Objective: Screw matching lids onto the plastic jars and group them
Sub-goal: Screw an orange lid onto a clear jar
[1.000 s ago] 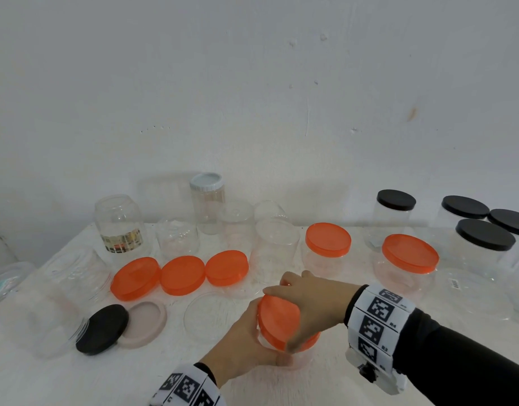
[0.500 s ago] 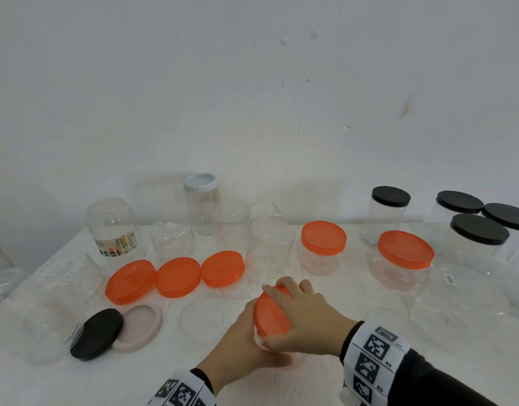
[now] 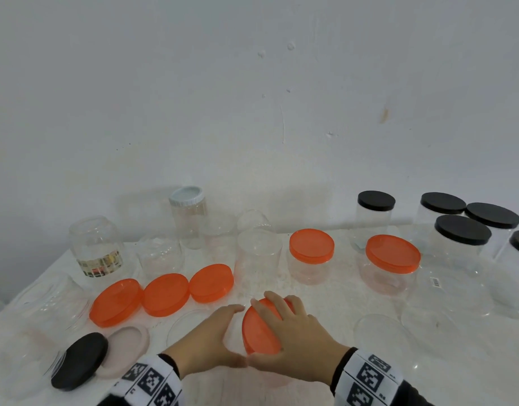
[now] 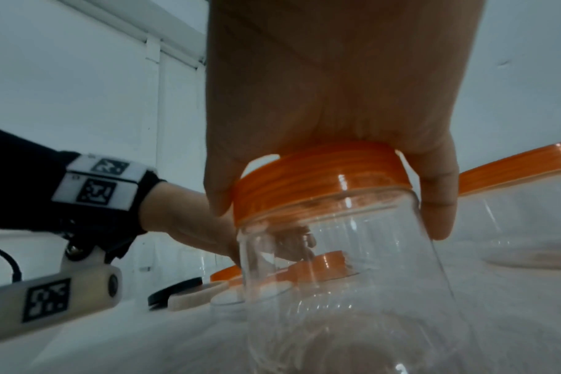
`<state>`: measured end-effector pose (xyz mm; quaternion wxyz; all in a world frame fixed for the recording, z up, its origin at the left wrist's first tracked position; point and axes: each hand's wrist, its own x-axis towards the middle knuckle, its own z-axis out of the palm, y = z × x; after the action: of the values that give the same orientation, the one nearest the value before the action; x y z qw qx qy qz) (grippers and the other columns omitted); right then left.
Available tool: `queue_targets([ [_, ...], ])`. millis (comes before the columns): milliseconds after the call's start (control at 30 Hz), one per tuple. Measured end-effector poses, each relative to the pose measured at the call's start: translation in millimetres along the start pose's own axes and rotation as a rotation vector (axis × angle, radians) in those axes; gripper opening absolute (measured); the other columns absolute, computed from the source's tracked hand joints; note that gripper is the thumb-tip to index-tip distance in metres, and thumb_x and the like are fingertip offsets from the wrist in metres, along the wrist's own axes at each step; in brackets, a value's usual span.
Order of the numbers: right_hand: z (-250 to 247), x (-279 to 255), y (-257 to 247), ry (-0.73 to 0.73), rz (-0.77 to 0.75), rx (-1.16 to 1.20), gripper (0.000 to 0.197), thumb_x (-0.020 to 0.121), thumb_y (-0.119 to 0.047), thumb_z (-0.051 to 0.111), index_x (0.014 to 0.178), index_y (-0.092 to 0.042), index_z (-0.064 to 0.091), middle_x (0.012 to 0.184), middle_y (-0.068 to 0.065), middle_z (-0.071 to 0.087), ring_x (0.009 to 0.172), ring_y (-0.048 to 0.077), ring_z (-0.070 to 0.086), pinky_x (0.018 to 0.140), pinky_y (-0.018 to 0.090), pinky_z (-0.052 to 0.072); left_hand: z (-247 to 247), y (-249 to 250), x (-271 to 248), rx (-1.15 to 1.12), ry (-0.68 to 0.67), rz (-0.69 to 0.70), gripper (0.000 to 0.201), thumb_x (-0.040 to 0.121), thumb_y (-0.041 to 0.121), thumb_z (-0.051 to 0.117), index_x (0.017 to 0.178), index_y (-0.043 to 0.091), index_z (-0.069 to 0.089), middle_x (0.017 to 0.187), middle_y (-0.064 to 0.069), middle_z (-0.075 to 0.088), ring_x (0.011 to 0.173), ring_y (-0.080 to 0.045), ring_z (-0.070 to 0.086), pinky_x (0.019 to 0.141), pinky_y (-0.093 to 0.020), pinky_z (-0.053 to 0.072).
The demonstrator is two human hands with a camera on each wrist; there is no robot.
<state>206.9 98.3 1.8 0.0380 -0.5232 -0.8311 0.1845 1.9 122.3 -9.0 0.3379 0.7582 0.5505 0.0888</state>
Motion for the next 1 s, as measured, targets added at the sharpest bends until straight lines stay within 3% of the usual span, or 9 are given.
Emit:
queue_targets([
  [167,-5,-4,2,-0.056,-0.032,0.107,0.095,0.073,-0.075,0.053,0.148,-0.046,0.002,0.153,-0.025,-0.006,0.142,0.014,-0.006,0.112,0.052,0.024,-28,-17,21,0.152,0.148,-0.02,0.081,0.084,0.044,0.068,0.149,0.023,0.024,0.154,0.006,0.028,0.139,-0.009,0.03,0.111,-0.022,0.027],
  [300,-12,-8,6,-0.073,-0.072,0.187,0.095,0.077,-0.059,0.064,0.148,-0.045,0.003,0.152,-0.026,-0.007,0.141,0.011,-0.008,0.112,0.052,0.026,-41,-31,39,0.169,0.233,-0.083,0.076,0.088,0.043,0.063,0.149,0.018,0.024,0.154,-0.001,0.027,0.14,-0.014,0.03,0.111,-0.025,0.029],
  [367,-18,-12,9,-0.082,-0.096,0.247,0.096,0.078,-0.051,0.07,0.149,-0.045,0.005,0.149,-0.028,-0.001,0.14,0.009,-0.002,0.112,0.048,0.026,-43,-38,46,0.186,0.254,-0.119,0.077,0.09,0.046,0.061,0.15,0.016,0.023,0.153,-0.004,0.028,0.14,-0.016,0.03,0.112,-0.027,0.028],
  [467,-36,-19,21,-0.079,-0.094,0.297,0.1,0.075,-0.046,0.076,0.148,-0.048,0.007,0.136,-0.03,0.009,0.133,0.009,0.015,0.109,0.032,0.026,-45,-46,58,0.176,0.25,-0.179,0.08,0.091,0.05,0.057,0.151,0.013,0.019,0.155,-0.007,0.026,0.141,-0.019,0.027,0.114,-0.03,0.026],
  [533,-57,-22,32,0.02,-0.045,0.338,0.107,0.067,-0.047,0.08,0.145,-0.052,0.007,0.129,-0.03,0.011,0.132,0.007,0.019,0.109,0.026,0.025,-46,-50,64,0.182,0.221,-0.226,0.082,0.091,0.053,0.053,0.152,0.013,0.015,0.156,-0.007,0.022,0.143,-0.02,0.023,0.115,-0.032,0.024],
  [633,-98,-15,53,0.379,0.086,0.412,0.106,0.051,-0.059,0.079,0.133,-0.061,0.011,0.127,-0.022,0.016,0.127,0.009,0.026,0.104,0.025,0.03,-47,-54,71,0.199,0.172,-0.274,0.086,0.091,0.057,0.051,0.152,0.013,0.01,0.157,-0.008,0.018,0.145,-0.022,0.02,0.117,-0.035,0.023],
  [700,-122,2,73,0.604,0.208,0.428,0.112,0.045,-0.065,0.076,0.14,-0.046,0.019,0.127,-0.017,0.018,0.125,0.015,0.029,0.103,0.031,0.034,-47,-56,74,0.216,0.159,-0.295,0.087,0.09,0.059,0.05,0.153,0.013,0.01,0.158,-0.008,0.017,0.145,-0.023,0.02,0.117,-0.036,0.023],
  [800,-148,38,103,0.724,0.327,0.364,0.11,0.057,-0.05,0.084,0.145,-0.028,0.022,0.134,-0.005,0.018,0.13,0.027,0.025,0.105,0.04,0.032,-49,-60,78,0.268,0.136,-0.328,0.092,0.088,0.066,0.046,0.153,0.015,0.008,0.158,-0.008,0.017,0.145,-0.024,0.02,0.117,-0.039,0.023],
  [1000,-167,101,132,0.509,0.424,0.075,0.103,0.072,-0.045,0.079,0.149,-0.021,0.016,0.146,0.008,0.015,0.132,0.037,0.023,0.102,0.047,0.034,-52,-70,82,0.302,0.089,-0.368,0.1,0.081,0.078,0.042,0.153,0.022,0.001,0.16,-0.005,0.012,0.147,-0.025,0.015,0.117,-0.044,0.022],
])
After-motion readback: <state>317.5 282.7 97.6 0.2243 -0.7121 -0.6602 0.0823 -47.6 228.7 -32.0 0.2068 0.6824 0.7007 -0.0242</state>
